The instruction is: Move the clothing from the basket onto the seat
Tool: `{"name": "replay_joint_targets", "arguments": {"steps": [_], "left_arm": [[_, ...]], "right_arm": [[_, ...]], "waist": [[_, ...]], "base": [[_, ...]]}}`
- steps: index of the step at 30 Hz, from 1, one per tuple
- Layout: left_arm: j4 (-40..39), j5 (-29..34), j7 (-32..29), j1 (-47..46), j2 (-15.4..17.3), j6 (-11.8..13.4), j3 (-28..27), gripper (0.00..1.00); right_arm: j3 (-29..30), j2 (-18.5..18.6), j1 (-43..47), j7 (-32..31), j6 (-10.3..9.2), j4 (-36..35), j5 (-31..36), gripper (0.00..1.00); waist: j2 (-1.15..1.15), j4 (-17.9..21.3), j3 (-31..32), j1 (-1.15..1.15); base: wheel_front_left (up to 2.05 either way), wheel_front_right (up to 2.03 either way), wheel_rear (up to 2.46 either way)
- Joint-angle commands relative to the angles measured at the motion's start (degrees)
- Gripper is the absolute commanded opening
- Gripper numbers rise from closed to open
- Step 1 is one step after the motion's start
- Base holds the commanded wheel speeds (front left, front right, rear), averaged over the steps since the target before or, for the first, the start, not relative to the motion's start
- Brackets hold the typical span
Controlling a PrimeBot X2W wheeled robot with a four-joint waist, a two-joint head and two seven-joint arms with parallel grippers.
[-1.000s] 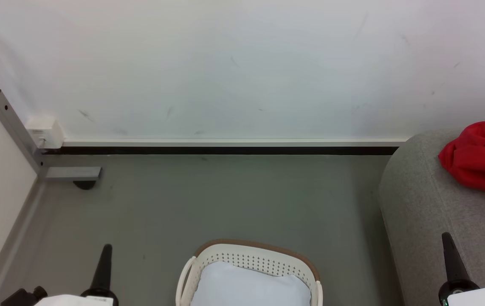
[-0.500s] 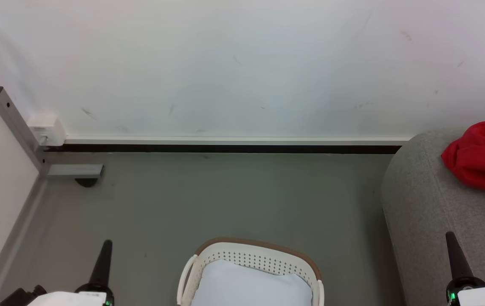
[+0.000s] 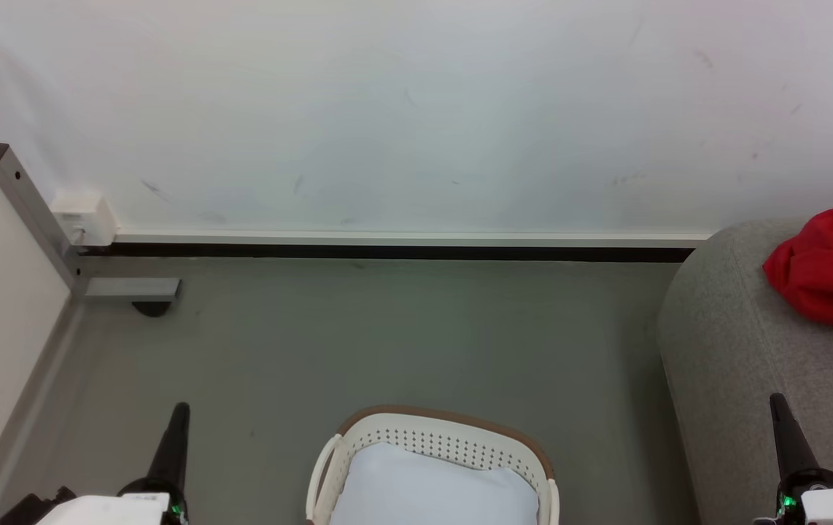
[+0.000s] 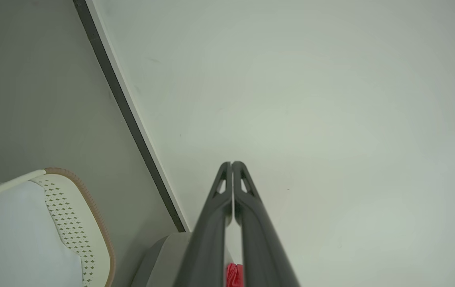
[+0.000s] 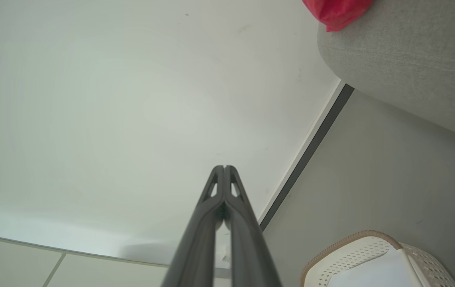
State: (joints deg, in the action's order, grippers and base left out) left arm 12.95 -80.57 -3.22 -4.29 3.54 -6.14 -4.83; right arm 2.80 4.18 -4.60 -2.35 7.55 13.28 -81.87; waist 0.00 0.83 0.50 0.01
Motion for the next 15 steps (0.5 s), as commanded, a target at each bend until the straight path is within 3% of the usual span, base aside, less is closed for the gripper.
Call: {"name": "replay_joint_targets", "arguments": {"steps": [1, 15], "left_arm": [[0.1, -1.4, -0.4, -0.8, 0.0, -0.4, -0.3, 0.0], [0.6, -6.8, -2.0, -1.6, -0.3, -1.0, -1.2, 0.0]], "right_arm": [[0.5, 0.2, -1.0, -0.2, -0.09, 0.1, -1.0, 0.0], [1.8, -0.2, -1.4, -2.0, -0.1, 0.4, -6.6, 0.0]], "waist": [[0.0, 0.0, 0.0, 0.0], [0.0, -0.4, -0.3, -0.01]], "base": [[0.0, 0.0, 0.0], [0.0, 0.0, 0.0]]}}
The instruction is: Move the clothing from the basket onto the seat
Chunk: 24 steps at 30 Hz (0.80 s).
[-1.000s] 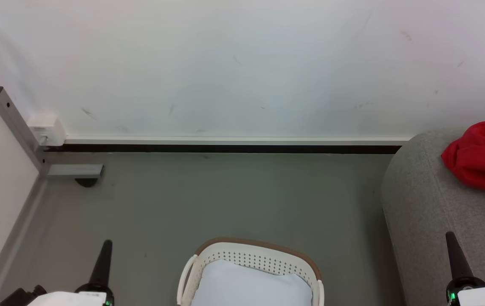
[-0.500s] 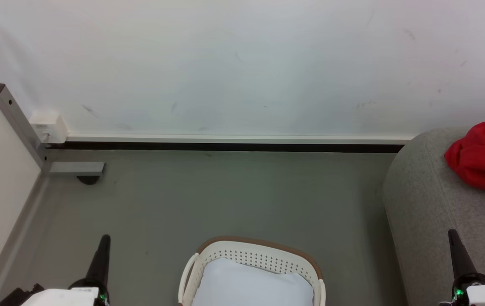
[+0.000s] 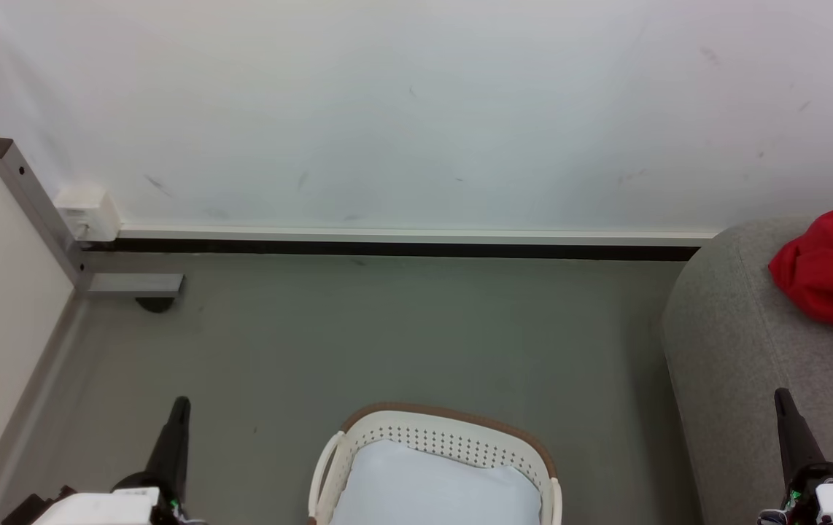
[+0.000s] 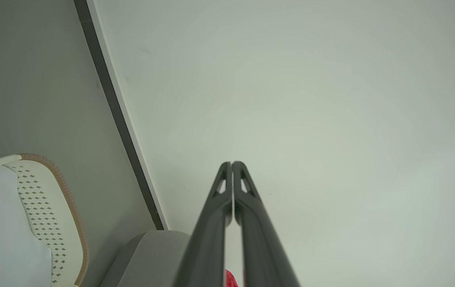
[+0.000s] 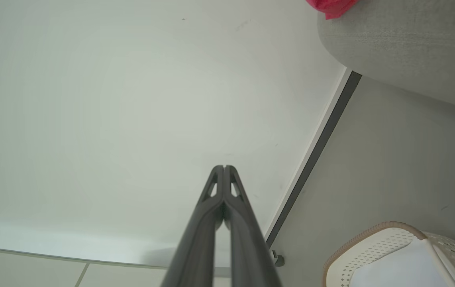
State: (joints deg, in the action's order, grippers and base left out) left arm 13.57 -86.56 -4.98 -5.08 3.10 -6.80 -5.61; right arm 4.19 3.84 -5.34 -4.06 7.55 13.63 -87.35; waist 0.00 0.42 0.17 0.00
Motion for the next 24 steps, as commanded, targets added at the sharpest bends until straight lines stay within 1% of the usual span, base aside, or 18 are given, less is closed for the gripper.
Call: {"name": "replay_joint_targets", "arguments": {"steps": [1, 15, 24], "left_arm": [[0.0, -1.2, -0.4, -0.8, 0.1, -0.4, -0.5, 0.0], [0.6, -6.3, -1.8, -1.5, -0.2, -0.9, -1.1, 0.0], [0.6, -6.2, -1.8, -1.5, -0.2, -0.8, -1.1, 0.0]], "right_arm": [[0.5, 0.1, -0.6, -0.4, -0.1, 0.1, -1.4, 0.0], [1.6, -0.3, -1.1, -1.9, -0.12, 0.4, -6.0, 0.0], [1.7, -0.4, -1.1, -1.9, -0.12, 0.4, -5.8, 0.0]], "waist": [[0.0, 0.0, 0.0, 0.0], [0.0, -0.4, -0.3, 0.0], [0.0, -0.4, -0.3, 0.0]], "base": [[0.0, 0.0, 0.0], [0.0, 0.0, 0.0], [0.0, 0.0, 0.0]]}}
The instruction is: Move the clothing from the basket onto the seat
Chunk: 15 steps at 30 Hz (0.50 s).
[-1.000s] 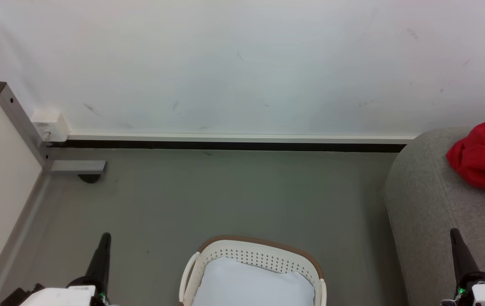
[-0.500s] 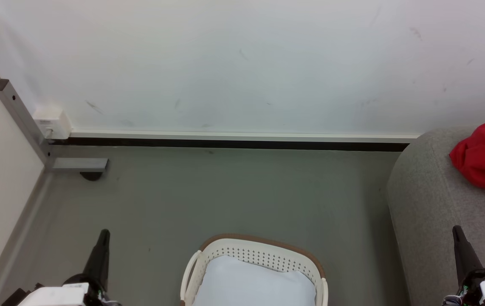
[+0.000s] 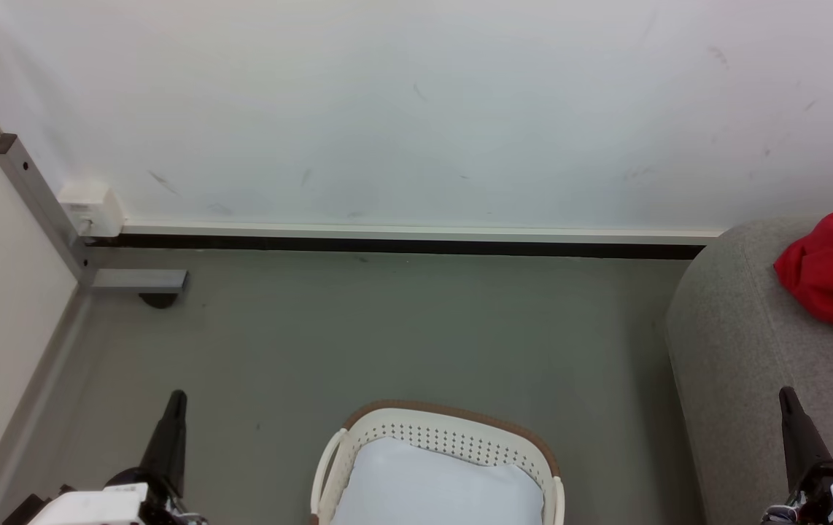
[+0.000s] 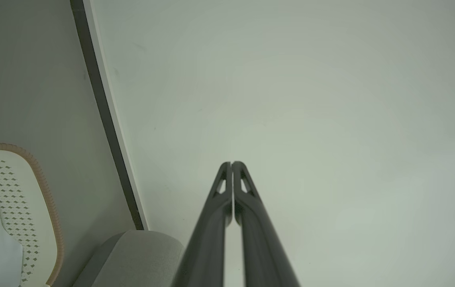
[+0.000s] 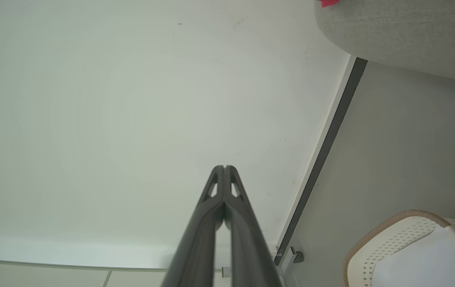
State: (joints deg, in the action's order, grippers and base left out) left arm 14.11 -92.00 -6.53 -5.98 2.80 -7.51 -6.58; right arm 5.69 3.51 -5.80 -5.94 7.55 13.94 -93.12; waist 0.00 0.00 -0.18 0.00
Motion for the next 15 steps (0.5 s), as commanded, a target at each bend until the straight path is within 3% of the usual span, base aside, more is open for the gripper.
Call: {"name": "replay_joint_targets", "arguments": {"steps": [1, 15], "left_arm": [[0.0, -0.7, -0.2, -0.6, 0.1, -0.1, -0.1, 0.0], [0.0, -0.7, -0.2, -0.6, 0.1, -0.1, -0.1, 0.0]], "right_arm": [[0.2, -0.1, -0.6, 0.0, -0.12, 0.1, 0.0, 0.0], [0.3, -0.2, -0.7, -0.2, -0.12, 0.1, 0.2, 0.0]], "waist": [[0.0, 0.0, 0.0, 0.0], [0.0, 0.0, 0.0, 0.0]], "base": [[0.0, 0.0, 0.0], [0.0, 0.0, 0.0]]}}
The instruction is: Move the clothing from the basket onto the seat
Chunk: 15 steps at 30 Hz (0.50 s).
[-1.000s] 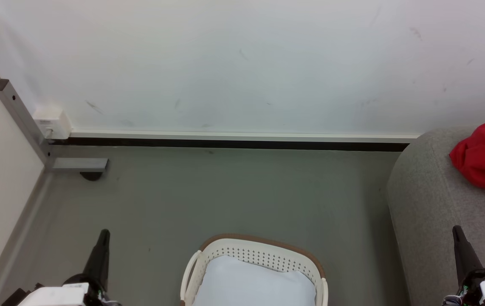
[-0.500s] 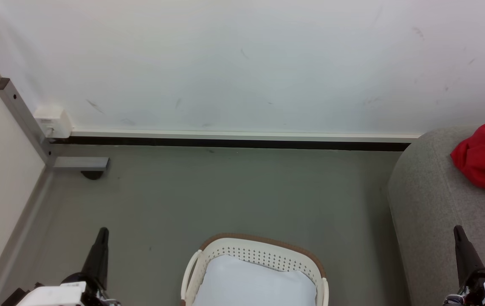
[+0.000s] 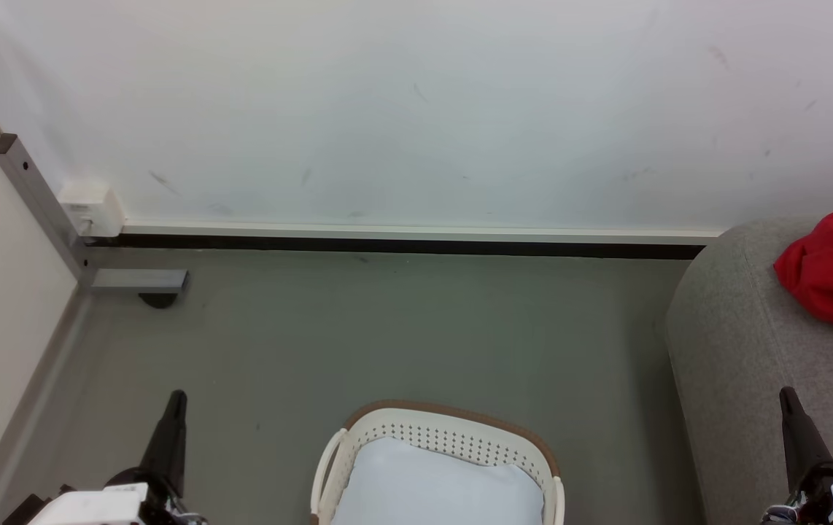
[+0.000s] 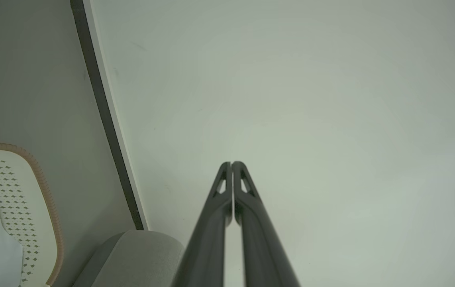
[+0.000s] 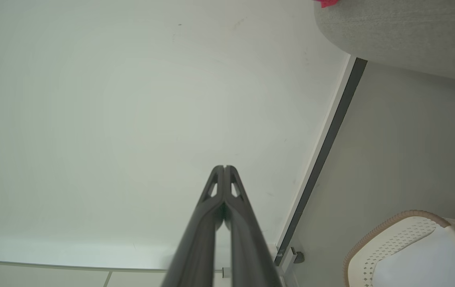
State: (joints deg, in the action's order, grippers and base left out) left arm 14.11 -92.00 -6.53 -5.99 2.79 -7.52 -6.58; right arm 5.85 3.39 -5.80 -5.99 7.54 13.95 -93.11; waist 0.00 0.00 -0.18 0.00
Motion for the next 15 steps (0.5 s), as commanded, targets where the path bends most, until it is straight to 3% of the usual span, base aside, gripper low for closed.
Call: {"name": "replay_joint_targets", "arguments": {"steps": [1, 15], "left_arm": [[0.0, -0.7, -0.2, -0.5, 0.1, 0.0, -0.1, 0.0], [0.0, -0.8, -0.2, -0.5, 0.1, 0.0, -0.1, 0.0]], "right_arm": [[0.2, 0.0, -0.7, -0.2, -0.11, 0.1, 0.2, 0.0], [0.3, -0.1, -0.7, -0.3, -0.11, 0.1, 0.3, 0.0]], "waist": [[0.0, 0.0, 0.0, 0.0], [0.0, 0.0, 0.0, 0.0]], "base": [[0.0, 0.0, 0.0], [0.0, 0.0, 0.0]]}}
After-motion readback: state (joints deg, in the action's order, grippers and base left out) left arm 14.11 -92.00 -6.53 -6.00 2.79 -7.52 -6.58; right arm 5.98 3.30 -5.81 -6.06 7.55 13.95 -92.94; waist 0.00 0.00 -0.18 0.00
